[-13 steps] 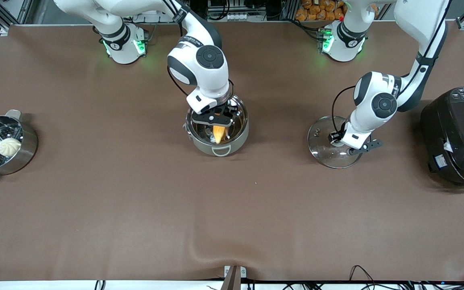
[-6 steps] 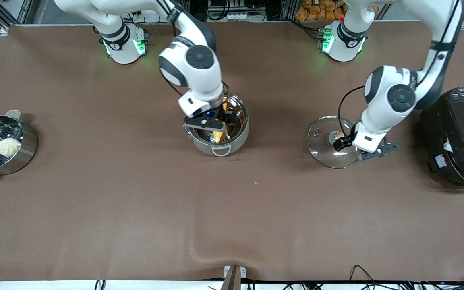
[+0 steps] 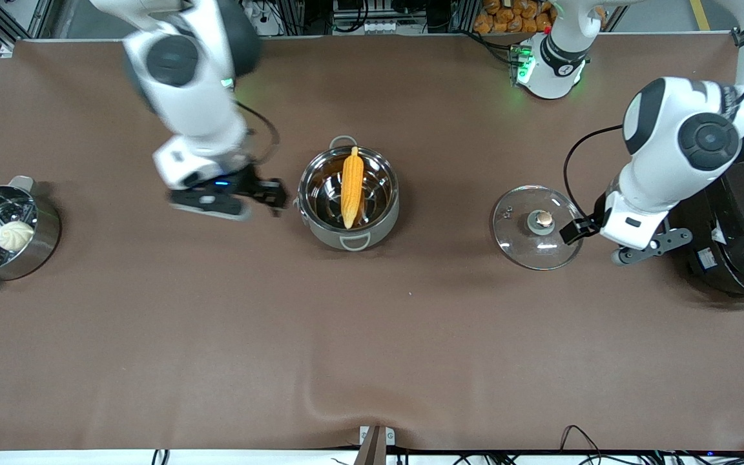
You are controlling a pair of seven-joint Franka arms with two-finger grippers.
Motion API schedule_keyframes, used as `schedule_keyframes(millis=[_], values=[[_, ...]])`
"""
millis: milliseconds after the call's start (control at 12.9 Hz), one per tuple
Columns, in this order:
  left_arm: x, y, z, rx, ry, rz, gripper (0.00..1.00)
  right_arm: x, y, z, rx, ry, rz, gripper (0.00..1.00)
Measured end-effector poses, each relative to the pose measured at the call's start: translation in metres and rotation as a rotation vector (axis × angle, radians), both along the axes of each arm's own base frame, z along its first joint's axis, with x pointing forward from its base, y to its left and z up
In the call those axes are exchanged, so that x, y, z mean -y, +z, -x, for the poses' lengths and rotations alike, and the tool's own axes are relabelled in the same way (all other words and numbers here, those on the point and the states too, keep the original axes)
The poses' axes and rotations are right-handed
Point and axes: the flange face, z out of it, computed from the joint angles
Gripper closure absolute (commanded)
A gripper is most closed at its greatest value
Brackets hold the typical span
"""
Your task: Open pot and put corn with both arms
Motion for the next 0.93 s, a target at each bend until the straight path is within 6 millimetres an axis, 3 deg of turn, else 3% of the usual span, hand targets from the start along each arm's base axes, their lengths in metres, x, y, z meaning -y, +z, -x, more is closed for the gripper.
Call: schedule_keyframes(millis=[156, 389, 933], values=[[-0.002, 0.018, -0.005, 0.006, -0.049, 0.000, 0.00, 0.058, 0.020, -0.012, -0.006, -0.013, -0.012, 0.00], [-0.004, 0.036, -0.009, 0.014, -0.094, 0.000, 0.00, 0.131, 0.031, -0.027, -0.007, 0.030, 0.001, 0.00], [-0.004, 0.048, -0.011, 0.025, -0.142, 0.000, 0.00, 0.257, 0.051, -0.024, -0.030, 0.121, -0.018, 0.00]])
